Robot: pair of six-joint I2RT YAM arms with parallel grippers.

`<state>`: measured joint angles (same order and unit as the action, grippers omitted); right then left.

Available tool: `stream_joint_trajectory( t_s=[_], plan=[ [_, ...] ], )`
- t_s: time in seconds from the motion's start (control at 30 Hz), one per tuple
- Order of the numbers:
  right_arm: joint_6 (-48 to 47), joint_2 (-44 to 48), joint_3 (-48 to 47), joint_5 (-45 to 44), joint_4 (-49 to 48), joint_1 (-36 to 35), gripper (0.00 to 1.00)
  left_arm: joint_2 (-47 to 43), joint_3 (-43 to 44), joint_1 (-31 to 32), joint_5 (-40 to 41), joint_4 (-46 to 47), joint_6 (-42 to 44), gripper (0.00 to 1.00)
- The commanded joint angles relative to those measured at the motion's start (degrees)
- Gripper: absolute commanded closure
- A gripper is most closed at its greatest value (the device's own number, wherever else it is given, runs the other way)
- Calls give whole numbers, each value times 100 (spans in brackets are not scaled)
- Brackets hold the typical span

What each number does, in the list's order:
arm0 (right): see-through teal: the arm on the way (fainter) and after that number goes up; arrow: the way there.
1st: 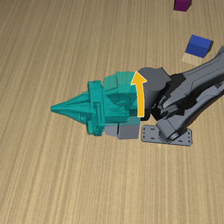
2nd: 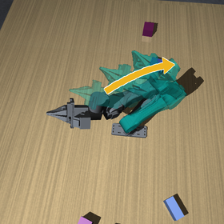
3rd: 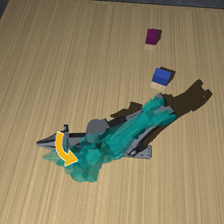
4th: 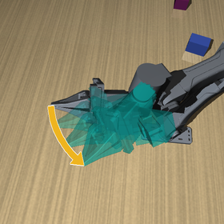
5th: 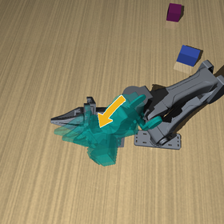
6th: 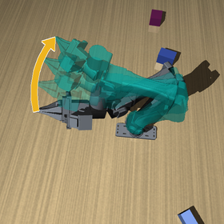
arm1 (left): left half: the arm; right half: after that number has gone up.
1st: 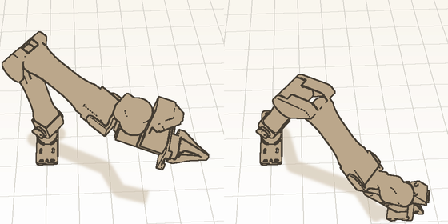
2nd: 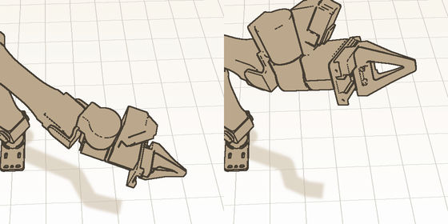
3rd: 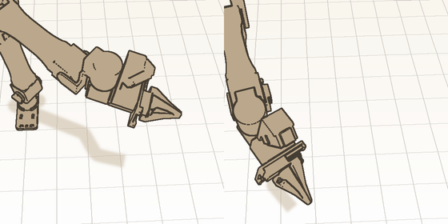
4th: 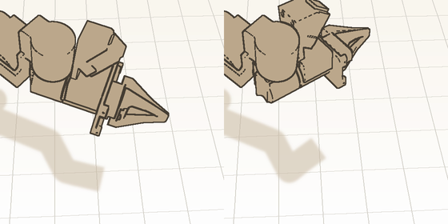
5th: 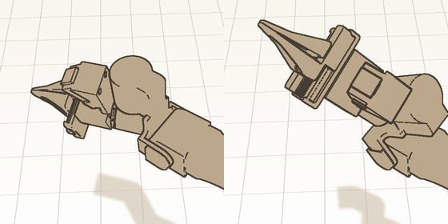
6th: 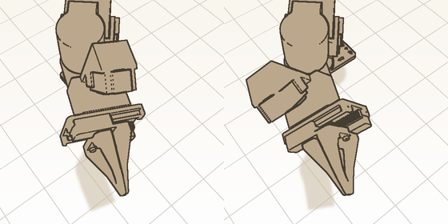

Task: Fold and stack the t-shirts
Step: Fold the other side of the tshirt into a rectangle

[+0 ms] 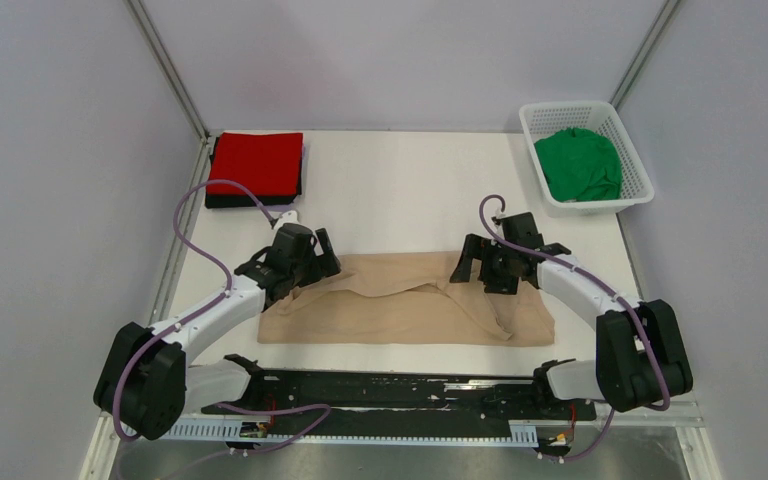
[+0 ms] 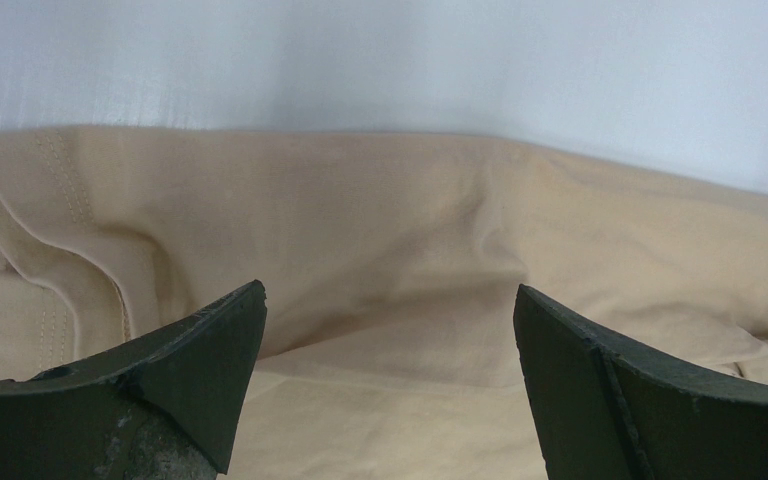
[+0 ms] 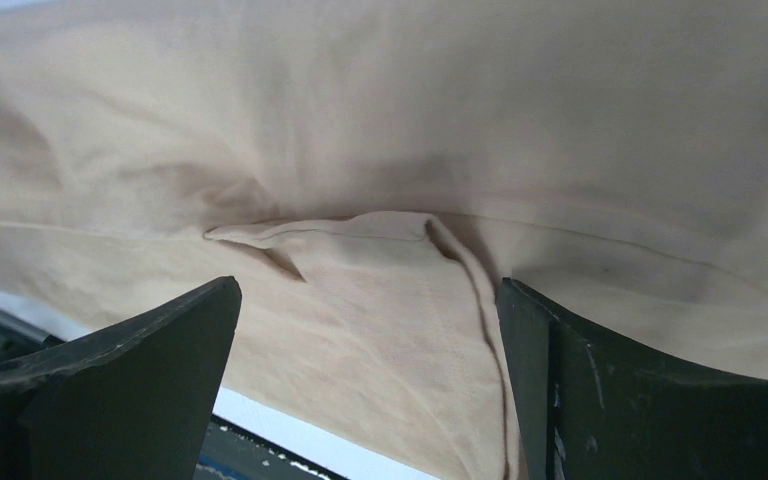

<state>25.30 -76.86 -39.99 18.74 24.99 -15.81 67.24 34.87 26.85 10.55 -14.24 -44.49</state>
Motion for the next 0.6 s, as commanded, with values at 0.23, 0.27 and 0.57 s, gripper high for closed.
stream_joint_trajectory(
  t_s=[0.23, 0.27, 0.57],
  plan=[
    [-95, 506, 309, 1072, -180, -1085, 0, -10, 67, -31, -17, 258, 3, 0],
    [-95, 497, 291, 1069, -115, -1335, 0, -10, 74, -31, -17, 243, 11, 0],
    [144, 1244, -22, 842, 530, -3421, 0, -185, 280, -40, 100, 22, 256, 0]
  ],
)
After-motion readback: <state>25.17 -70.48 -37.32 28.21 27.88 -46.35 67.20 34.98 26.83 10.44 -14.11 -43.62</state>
